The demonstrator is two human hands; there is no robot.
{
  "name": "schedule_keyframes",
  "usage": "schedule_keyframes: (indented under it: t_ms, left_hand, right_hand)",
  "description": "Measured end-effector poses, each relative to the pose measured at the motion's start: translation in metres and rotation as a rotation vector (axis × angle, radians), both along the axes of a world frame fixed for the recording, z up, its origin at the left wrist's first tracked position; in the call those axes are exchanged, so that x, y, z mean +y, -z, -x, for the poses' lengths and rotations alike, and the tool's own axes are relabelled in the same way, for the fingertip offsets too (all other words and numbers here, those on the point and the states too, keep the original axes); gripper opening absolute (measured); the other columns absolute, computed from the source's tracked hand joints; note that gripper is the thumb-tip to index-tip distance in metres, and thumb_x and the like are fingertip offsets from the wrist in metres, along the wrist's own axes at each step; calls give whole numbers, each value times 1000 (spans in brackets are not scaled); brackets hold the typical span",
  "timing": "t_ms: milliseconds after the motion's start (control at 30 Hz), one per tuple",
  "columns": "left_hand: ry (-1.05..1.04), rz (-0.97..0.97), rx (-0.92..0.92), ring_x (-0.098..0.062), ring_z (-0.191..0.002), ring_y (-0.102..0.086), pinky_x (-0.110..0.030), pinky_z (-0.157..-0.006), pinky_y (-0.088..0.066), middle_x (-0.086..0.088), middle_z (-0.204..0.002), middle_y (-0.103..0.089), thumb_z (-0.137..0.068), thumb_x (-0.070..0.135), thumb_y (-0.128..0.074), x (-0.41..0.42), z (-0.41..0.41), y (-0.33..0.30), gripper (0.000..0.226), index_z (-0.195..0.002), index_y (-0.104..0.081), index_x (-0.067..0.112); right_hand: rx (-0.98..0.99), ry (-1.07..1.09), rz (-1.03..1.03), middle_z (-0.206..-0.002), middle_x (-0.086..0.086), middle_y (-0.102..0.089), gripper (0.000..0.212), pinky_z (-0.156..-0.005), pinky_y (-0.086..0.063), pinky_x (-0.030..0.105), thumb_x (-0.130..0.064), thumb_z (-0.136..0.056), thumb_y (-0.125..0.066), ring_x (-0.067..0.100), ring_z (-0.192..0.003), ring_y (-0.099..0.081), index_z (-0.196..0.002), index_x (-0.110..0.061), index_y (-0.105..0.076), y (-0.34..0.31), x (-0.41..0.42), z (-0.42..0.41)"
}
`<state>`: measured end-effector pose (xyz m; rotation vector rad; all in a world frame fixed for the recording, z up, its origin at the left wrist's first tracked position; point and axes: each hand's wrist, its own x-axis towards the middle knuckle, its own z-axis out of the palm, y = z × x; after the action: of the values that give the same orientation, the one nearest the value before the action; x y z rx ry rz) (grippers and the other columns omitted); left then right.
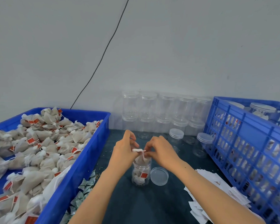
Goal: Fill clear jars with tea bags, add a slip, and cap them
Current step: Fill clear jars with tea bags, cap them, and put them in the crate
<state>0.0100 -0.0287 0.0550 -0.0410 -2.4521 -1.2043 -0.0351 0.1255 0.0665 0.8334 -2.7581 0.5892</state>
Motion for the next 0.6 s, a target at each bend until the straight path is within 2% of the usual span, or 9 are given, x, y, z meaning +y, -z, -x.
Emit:
schedule_keyframes:
  t_ms: [67, 133, 233, 300, 367, 433, 500, 600]
  left_hand:
    - [-16, 59, 36, -6, -80, -62, -23, -75, -51, 9, -83, -63, -74, 16, -81, -4, -1, 1, 30, -82, -54, 24]
    - [0, 175, 5, -8, -81, -59, -20, -74, -48, 10, -85, -62, -76, 25, -81, -4, -1, 1, 20, -75, -60, 25]
    - [18, 366, -65, -9, -83, -58, -17, -71, -40, 7, -88, -66, -81, 36, -75, -1, 2, -2, 17, -86, -72, 20]
    - [27, 546, -76, -14, -93, -58, -19, -71, -34, 3, -95, -70, -85, 34, -71, 3, 7, -4, 19, -97, -73, 20]
    - [28, 697, -107, -16, -102, -54, -20, -74, -33, 1, -101, -69, -88, 28, -66, 9, 12, -5, 19, -106, -71, 21]
    - [26, 797, -183, -20, -97, -54, -24, -74, -37, 0, -91, -64, -89, 20, -61, 16, 15, -7, 19, -106, -71, 18]
    - [34, 861, -267, -26, -88, -58, -28, -68, -38, -3, -82, -60, -88, 13, -57, 25, 17, -11, 19, -102, -70, 10]
    - [41, 937, -321, -34, -101, -62, -31, -72, -40, -15, -106, -66, -92, 8, -51, 36, 18, -15, 21, -108, -64, 3]
  right_hand:
    - [68, -20, -103, -96, -6, -48, 16, -78, -29, 28, -34, -85, -69, 14, -93, -35, -96, -24, -74, 1, -5, -1]
    - [16, -17, -192, -98, -5, -41, 22, -82, -29, 30, -37, -88, -65, 17, -98, -34, -104, -25, -73, 2, -9, -1]
    - [-112, 10, -253, -111, 1, -45, 23, -92, -30, 37, -33, -94, -56, 26, -112, -34, -108, -24, -71, 2, -10, -2]
    - [-228, 36, -243, -123, 4, -47, 24, -99, -27, 42, -24, -94, -51, 27, -120, -31, -105, -17, -70, -1, -9, -2]
    - [-331, 66, -219, -125, 6, -49, 27, -100, -25, 44, -15, -92, -45, 26, -123, -31, -102, -8, -68, -1, -7, -3]
    - [-424, 82, -148, -109, 10, -55, 26, -97, -30, 42, -9, -89, -40, 28, -114, -37, -89, -4, -66, 0, -6, -3]
    - [-452, 72, -51, -94, 14, -62, 31, -93, -43, 41, -1, -82, -37, 30, -102, -48, -83, -5, -69, 1, -2, -4]
    - [-292, 70, 122, -115, 10, -65, 53, -95, -44, 34, 11, -74, -35, 26, -113, -53, -98, -16, -75, 6, 7, -5]
